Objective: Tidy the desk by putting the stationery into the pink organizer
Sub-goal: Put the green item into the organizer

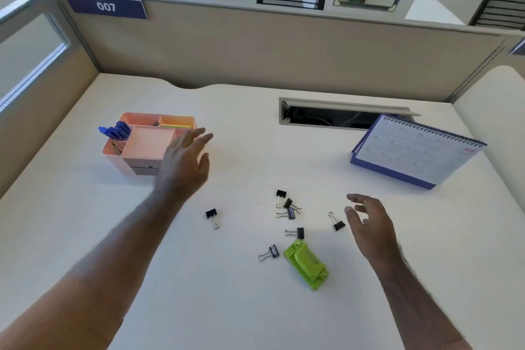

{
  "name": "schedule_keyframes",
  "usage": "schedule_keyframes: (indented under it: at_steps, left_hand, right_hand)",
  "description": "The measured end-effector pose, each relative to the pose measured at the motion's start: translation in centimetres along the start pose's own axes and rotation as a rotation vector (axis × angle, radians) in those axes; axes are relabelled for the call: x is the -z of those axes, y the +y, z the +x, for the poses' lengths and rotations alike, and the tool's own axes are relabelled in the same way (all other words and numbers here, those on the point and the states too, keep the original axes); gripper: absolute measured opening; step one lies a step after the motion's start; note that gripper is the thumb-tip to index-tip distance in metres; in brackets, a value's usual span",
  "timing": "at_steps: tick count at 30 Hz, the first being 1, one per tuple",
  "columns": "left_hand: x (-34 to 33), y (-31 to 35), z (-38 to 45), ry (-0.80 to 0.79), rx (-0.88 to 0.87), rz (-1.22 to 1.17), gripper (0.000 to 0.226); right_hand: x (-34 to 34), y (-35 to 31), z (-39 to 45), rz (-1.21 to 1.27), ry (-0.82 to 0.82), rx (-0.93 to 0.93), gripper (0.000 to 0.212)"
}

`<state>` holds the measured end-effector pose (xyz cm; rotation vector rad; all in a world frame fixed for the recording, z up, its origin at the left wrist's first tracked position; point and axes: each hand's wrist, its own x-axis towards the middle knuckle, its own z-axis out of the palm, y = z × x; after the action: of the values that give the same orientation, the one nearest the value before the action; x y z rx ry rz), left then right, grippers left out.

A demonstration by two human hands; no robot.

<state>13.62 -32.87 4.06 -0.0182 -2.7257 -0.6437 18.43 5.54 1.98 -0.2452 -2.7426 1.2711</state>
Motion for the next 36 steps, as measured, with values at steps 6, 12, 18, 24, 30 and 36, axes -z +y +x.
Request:
schedule_keyframes:
  at_steps: [6, 12, 18, 24, 30, 36]
  left_hand:
    - [-4.0, 4.9, -6.3, -0.117, 0.038, -0.011, 0.057]
    - [-7.2, 9.3, -11.8, -0.259, 0.031, -0.013, 0.067]
    - [-8.9, 11.8, -14.6, -0.353, 0.101, -0.083, 0.064]
    - [-9.9, 13.5, -15.5, -0.309, 0.195, -0.215, 0.049]
    - [-8.3, 15.5, -14.1, -0.503, 0.551, -0.418, 0.041]
    - [-6.5, 14.9, -12.8, -0.675, 0.846, -0.925, 0.042]
  right_hand:
    - [-0.7, 1.6, -3.8, -0.292, -0.236, 0.130, 0.027]
    - [-2.7, 1.1, -8.0, -0.582, -0.579, 0.038, 0.067]
    - [-3.7, 0.7, -8.4, -0.719, -0.515, 0.120, 0.043]
    - [-3.5, 1.1, -8.0, -0.684, -0.509, 0.146, 0.033]
    - [-1.8, 1.7, -6.9, -0.423, -0.470, 0.160, 0.012]
    - [-1.4, -0.2, -6.6, -0.307, -0.387, 0.335, 0.015]
